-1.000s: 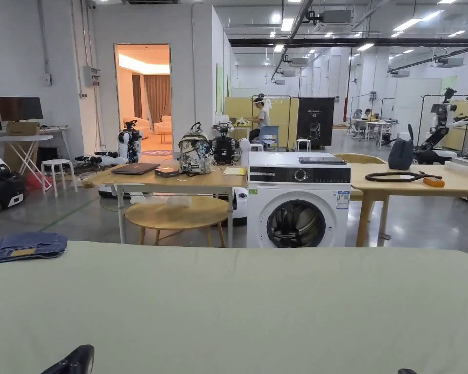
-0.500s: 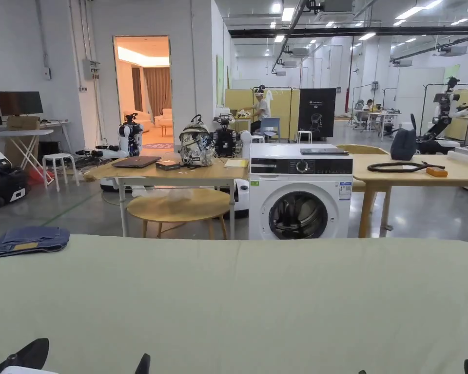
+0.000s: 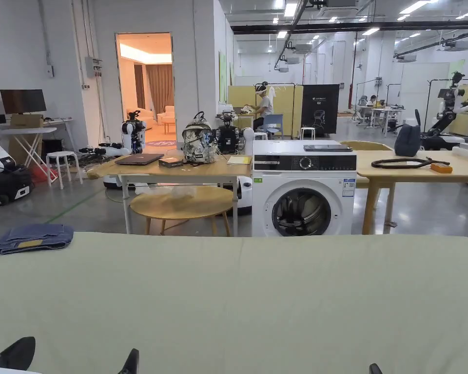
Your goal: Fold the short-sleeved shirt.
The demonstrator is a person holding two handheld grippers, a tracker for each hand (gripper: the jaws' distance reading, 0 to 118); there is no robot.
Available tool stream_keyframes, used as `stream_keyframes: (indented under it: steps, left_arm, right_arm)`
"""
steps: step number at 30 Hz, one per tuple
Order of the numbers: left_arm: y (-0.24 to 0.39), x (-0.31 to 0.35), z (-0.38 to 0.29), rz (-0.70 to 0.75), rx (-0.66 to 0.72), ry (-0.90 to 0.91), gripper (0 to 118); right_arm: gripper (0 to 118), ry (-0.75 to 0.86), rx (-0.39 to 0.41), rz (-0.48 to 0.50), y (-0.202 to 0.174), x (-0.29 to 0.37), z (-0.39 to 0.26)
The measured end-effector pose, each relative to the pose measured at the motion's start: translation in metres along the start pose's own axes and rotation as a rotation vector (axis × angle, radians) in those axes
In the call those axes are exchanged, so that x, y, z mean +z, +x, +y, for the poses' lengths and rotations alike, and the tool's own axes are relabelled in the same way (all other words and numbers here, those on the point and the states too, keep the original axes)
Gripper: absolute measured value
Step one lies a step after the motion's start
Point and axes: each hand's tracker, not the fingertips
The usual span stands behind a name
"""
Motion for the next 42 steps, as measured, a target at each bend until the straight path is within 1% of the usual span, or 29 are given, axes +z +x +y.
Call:
stream_keyframes:
  steps: [1,3,6,8,9,11,13,16,18,20,22,24,26,27,29,30,31,34,37,40,42]
  left_arm:
    - [0.0,-0.001,0.0,0.002,-0.001,-0.002,102]
    - [0.0,-0.001,0.0,0.0,0.005,-0.007,102]
    - [-0.001,-0.001,-0.001,-0.014,0.016,-0.013,102]
    - [0.0,-0.002,-0.001,-0.022,0.028,-0.02,102]
    - [0.0,-0.003,-0.001,-0.027,0.035,-0.025,102]
    - [0.0,-0.006,-0.002,-0.036,0.062,-0.038,102]
    - [0.0,-0.006,-0.002,-0.037,0.061,-0.036,102]
    - [0.001,-0.006,-0.001,-0.039,0.051,-0.038,102]
    - [0.0,-0.006,-0.001,-0.045,0.074,-0.037,102]
    - [-0.002,-0.006,-0.001,-0.057,0.094,-0.038,102]
    - [-0.002,-0.006,-0.002,-0.057,0.095,-0.042,102]
    - [-0.002,-0.005,-0.002,-0.056,0.091,-0.047,102]
    - [-0.001,-0.004,-0.001,-0.058,0.084,-0.051,102]
    - [-0.001,-0.004,0.0,-0.06,0.085,-0.052,102]
    - [-0.001,-0.004,0.002,-0.071,0.1,-0.048,102]
    - [-0.001,-0.005,0.003,-0.078,0.111,-0.046,102]
    - [0.0,-0.005,0.004,-0.085,0.118,-0.044,102]
    - [0.002,-0.005,0.006,-0.104,0.119,-0.044,102]
    - [0.005,-0.006,0.006,-0.122,0.125,-0.05,102]
    - [0.008,-0.007,0.005,-0.127,0.122,-0.062,102]
    - [0.009,-0.008,0.005,-0.129,0.116,-0.068,102]
  right_arm:
    - [109,-0.01,-0.021,0.011,0.001,0.0,0.001]
    - [109,-0.001,-0.055,0.003,0.002,0.0,0.002]
    - [109,-0.018,-0.032,-0.045,0.0,-0.002,0.006]
    - [109,-0.039,-0.043,-0.056,0.0,-0.006,0.01]
    - [109,-0.051,-0.07,-0.059,0.0,-0.007,0.011]
    - [109,-0.071,-0.166,-0.038,0.003,-0.007,0.015]
    - [109,-0.07,-0.226,-0.054,0.004,-0.006,0.019]
    - [109,-0.063,-0.215,-0.047,0.006,-0.006,0.02]
    - [109,-0.076,-0.226,-0.046,0.006,-0.006,0.021]
    - [109,-0.082,-0.314,0.001,0.013,-0.004,0.021]
    - [109,-0.083,-0.358,0.029,0.018,-0.005,0.023]
    - [109,-0.098,-0.346,0.011,0.022,-0.007,0.024]
    - [109,-0.142,-0.306,-0.05,0.021,-0.007,0.027]
    - [109,-0.158,-0.299,-0.081,0.02,-0.007,0.029]
    - [109,-0.195,-0.301,-0.133,0.017,-0.008,0.033]
    - [109,-0.209,-0.308,-0.141,0.016,-0.01,0.034]
    - [109,-0.223,-0.308,-0.139,0.016,-0.011,0.035]
    - [109,-0.266,-0.312,-0.074,0.014,-0.011,0.035]
    - [109,-0.316,-0.344,-0.069,0.008,-0.012,0.037]
    - [109,-0.391,-0.343,-0.03,0.006,-0.017,0.04]
    - [109,-0.373,-0.348,0.001,0.006,-0.016,0.041]
